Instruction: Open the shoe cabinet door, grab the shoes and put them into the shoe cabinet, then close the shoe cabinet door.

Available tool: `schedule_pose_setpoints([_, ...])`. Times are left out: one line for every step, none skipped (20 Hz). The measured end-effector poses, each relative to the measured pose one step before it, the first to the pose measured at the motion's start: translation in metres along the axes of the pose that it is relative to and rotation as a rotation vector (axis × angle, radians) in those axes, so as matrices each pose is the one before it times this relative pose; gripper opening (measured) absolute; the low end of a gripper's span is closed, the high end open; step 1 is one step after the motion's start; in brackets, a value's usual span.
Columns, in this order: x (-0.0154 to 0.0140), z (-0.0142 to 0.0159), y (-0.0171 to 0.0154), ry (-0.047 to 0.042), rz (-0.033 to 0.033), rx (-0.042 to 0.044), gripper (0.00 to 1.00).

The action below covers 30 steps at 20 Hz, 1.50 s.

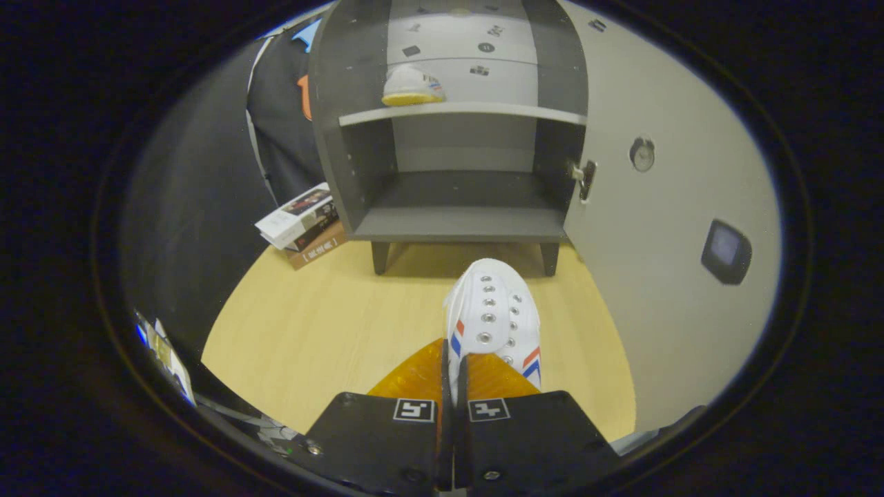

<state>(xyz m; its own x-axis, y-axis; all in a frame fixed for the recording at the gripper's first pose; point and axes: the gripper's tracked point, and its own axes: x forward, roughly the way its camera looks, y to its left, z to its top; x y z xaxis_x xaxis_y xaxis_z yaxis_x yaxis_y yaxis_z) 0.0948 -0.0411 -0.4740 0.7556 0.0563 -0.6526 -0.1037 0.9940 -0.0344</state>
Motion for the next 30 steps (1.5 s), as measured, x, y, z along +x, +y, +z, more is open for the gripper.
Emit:
schedule_pose_setpoints([-0.00759,0.01535,0.00030,-0.02194,0.00452,-0.00326,0.05])
schedule_pose_setpoints([-0.00600,0.01771,0.00008,-0.02458,0.00050,0.00082,0.05])
schedule_pose_setpoints([-0.00463,0.01828,-0.00006,-0.02392,-0.00065,0.00313,0.05])
schedule_pose_setpoints([-0.00374,0.01844,0.00020,-0.02472,0.00004,0.00641,0.05])
schedule_pose_setpoints([-0.00269,0.01956,0.00090,-0.02500,0.00111,0.01125,0.05])
schedule_pose_setpoints([-0.00039,0.01727,0.00121,-0.02190,0.00213,0.00665,0.05])
schedule_pose_setpoints([-0.00021,0.01779,0.00146,-0.02268,0.00310,0.00506,0.05])
schedule_pose_setpoints([0.00128,0.01763,0.00122,-0.02371,0.00226,0.00128,0.05])
schedule_pose_setpoints([0.00225,0.01814,0.00080,-0.02753,0.00213,0.00056,0.05])
schedule_pose_setpoints([0.00374,0.01745,0.00063,-0.02578,-0.00167,-0.00424,0.05])
schedule_pose_setpoints([0.00461,0.01657,0.00059,-0.02471,0.00092,-0.00656,0.05])
schedule_pose_setpoints([0.00492,0.01587,0.00010,-0.02399,0.00222,0.00302,0.05])
schedule_pose_setpoints([0.00697,0.01563,0.00184,-0.02158,0.00704,0.00253,0.05])
schedule_pose_setpoints([0.00722,0.01491,0.00028,-0.02358,0.00420,0.00618,0.05])
schedule_pose_setpoints([0.00797,0.01362,-0.00083,-0.01987,-0.00102,0.00363,0.05])
schedule_pose_setpoints([0.00839,0.01325,-0.00273,-0.01842,-0.00651,0.00107,0.05])
schedule_pose_setpoints([0.00981,0.01163,-0.00206,-0.01495,-0.00697,-0.00810,0.05])
schedule_pose_setpoints([0.01174,0.01104,-0.00395,-0.01850,-0.00766,-0.01024,0.05])
schedule_pose_setpoints([0.01174,0.01017,-0.00212,-0.01693,-0.00073,-0.01560,0.05])
schedule_pose_setpoints([0.01158,0.01057,-0.00242,-0.02149,0.00427,-0.01675,0.05])
schedule_pose_setpoints([0.01196,0.00764,-0.00234,-0.01396,0.00660,-0.01912,0.05])
schedule_pose_setpoints([0.01307,0.00658,-0.00389,-0.01216,0.00130,-0.01493,0.05])
schedule_pose_setpoints([0.01302,0.00382,-0.00455,-0.00349,-0.00458,-0.00919,0.05])
schedule_pose_setpoints([0.01124,0.00199,-0.00501,-0.00158,-0.00675,-0.00086,0.05])
schedule_pose_setpoints([0.01323,-0.00033,-0.00468,0.00268,-0.01199,-0.00484,0.05])
schedule_pose_setpoints([0.01206,-0.00217,-0.00554,0.00593,-0.00937,-0.01917,0.05])
schedule_pose_setpoints([0.01388,-0.00421,-0.00522,0.00619,-0.00910,-0.03818,0.04])
schedule_pose_setpoints([0.01344,-0.00502,-0.00416,0.00145,-0.00555,-0.03656,0.04])
schedule_pose_setpoints([0.01359,-0.00728,-0.00219,0.01179,-0.00597,-0.02907,0.05])
schedule_pose_setpoints([0.01049,-0.00872,-0.00202,0.01940,-0.00079,-0.01163,0.04])
